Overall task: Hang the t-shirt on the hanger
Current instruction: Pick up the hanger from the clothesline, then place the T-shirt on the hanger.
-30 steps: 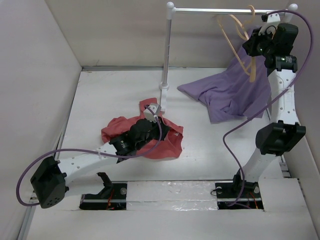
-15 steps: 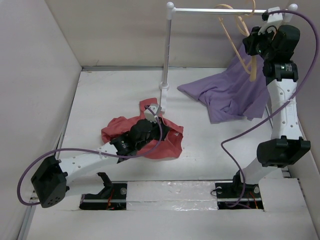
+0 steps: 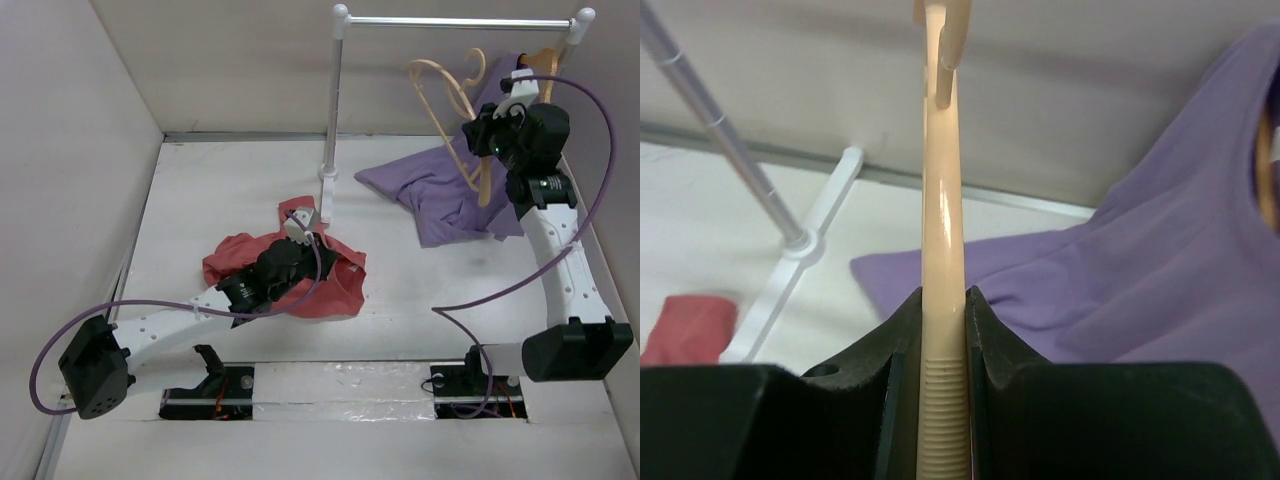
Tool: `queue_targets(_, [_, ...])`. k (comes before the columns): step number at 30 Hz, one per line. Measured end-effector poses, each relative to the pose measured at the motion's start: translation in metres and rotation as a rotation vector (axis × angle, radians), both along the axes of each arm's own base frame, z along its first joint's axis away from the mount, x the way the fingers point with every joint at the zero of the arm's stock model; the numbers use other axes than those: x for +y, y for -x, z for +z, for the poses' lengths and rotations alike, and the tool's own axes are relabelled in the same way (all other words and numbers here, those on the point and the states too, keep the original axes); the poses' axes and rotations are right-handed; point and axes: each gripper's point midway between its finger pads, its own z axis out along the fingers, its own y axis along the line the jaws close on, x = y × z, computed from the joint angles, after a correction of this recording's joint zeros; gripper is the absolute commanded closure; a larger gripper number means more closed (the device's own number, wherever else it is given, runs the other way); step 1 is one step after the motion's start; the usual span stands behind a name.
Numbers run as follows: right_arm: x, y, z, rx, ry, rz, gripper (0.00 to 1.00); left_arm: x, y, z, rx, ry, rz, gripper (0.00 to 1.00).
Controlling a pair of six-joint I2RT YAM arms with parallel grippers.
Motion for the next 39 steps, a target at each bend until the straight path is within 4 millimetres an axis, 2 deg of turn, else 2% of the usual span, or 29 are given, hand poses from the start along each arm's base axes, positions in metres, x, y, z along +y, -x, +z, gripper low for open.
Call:
queue_targets(2, [0.015, 0.013, -0.004, 0.002, -0.012, 0.027, 1.0, 0.001, -0.002, 0.0, -0.003, -0.001, 0.011, 1.0])
queue_targets(6, [0.055, 0.049, 0.003, -0.039, -0.061, 0.113, 1.0, 0.006, -0.013, 0.001, -0.016, -0.001, 0.05, 1.0])
queue_targets(8, [0.076, 0.077, 0.0, -0.061, -0.094, 0.172, 1.0, 0.01, -0.023, -0.002, -0.019, -0.003, 0.078, 1.0])
queue_targets(11, [0.098, 0.128, -0.019, -0.053, -0.158, 0.258, 1.0, 0.016, -0.04, -0.009, -0.014, -0.02, 0.126, 1.0])
queue_targets(13, [0.103, 0.159, -0.037, -0.031, -0.195, 0.292, 1.0, 0.021, -0.053, -0.014, -0.012, -0.025, 0.157, 1.0])
queue_targets(16, [0.1, 0.195, -0.063, 0.025, -0.239, 0.308, 1.0, 0.032, -0.073, -0.018, -0.006, -0.024, 0.202, 1.0])
queue_targets(20, [0.096, 0.24, -0.078, 0.069, -0.285, 0.333, 1.0, 0.045, -0.1, -0.015, -0.01, -0.012, 0.262, 1.0])
queue_targets(23, [0.09, 0.268, -0.08, 0.086, -0.31, 0.356, 1.0, 0.047, -0.115, -0.008, -0.019, -0.001, 0.284, 1.0])
queue_targets(26, [0.092, 0.284, -0.084, 0.134, -0.314, 0.397, 1.0, 0.043, -0.127, 0.0, -0.03, 0.011, 0.288, 1.0])
queue_targets(29, [0.096, 0.292, -0.1, 0.211, -0.305, 0.423, 1.0, 0.038, -0.134, 0.007, -0.039, 0.022, 0.286, 1.0])
queue_targets(34, [0.097, 0.3, -0.123, 0.304, -0.293, 0.43, 1.0, 0.036, -0.135, 0.01, -0.043, 0.029, 0.278, 1.0])
queue_targets(39, [0.098, 0.299, -0.126, 0.321, -0.292, 0.427, 1.0, 0.038, -0.132, 0.017, -0.052, 0.037, 0.278, 1.0])
